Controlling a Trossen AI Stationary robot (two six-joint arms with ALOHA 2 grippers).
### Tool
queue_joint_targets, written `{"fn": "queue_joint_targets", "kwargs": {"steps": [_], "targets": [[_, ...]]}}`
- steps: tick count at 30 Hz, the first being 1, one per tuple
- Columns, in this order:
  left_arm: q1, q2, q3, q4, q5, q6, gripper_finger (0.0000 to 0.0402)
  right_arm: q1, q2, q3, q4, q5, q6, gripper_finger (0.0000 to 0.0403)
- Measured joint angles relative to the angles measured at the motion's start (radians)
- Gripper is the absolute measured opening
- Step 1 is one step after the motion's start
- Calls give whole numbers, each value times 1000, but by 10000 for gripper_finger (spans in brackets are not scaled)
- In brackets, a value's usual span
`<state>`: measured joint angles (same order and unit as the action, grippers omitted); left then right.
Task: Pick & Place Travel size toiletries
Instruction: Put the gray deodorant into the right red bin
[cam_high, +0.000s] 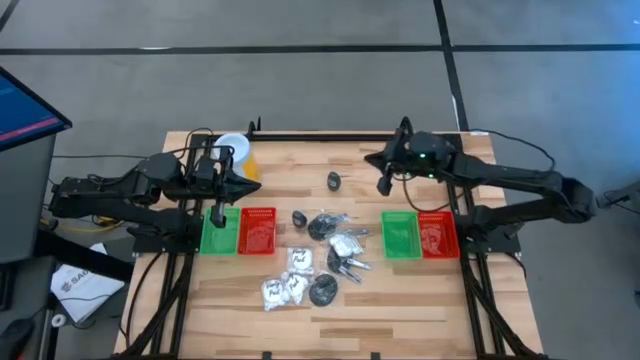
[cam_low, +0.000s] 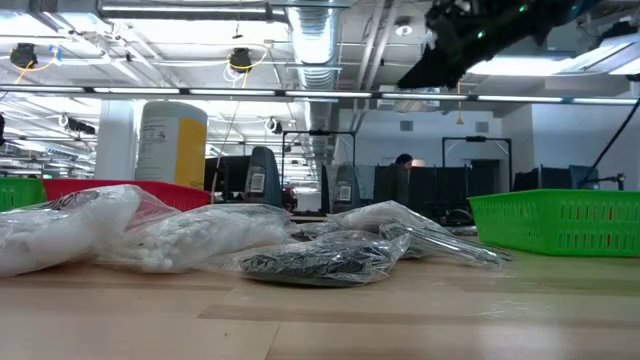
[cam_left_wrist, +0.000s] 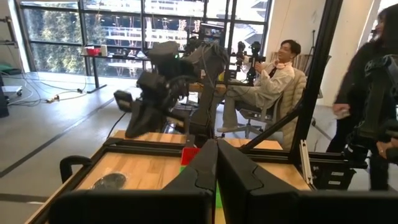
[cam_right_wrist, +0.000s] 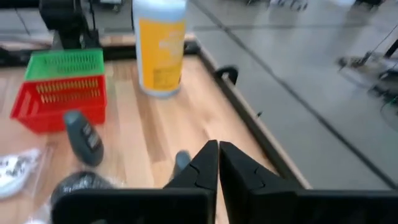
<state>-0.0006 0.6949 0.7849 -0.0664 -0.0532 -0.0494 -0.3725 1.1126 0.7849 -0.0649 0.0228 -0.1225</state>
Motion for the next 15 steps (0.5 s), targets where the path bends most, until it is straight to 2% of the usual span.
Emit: {"fn": "queue_joint_targets", "kwargs": {"steps": [3, 11, 15], "targets": [[0, 0, 0, -2, 0, 0, 0, 0, 55, 0, 8, 0, 14, 47], [0, 0, -1, -6, 0, 0, 0, -1, 196, 0, 110, 1, 28, 173], [0, 10, -1, -11, 0, 0, 0, -1, 259, 0, 170, 1, 44, 222]]}}
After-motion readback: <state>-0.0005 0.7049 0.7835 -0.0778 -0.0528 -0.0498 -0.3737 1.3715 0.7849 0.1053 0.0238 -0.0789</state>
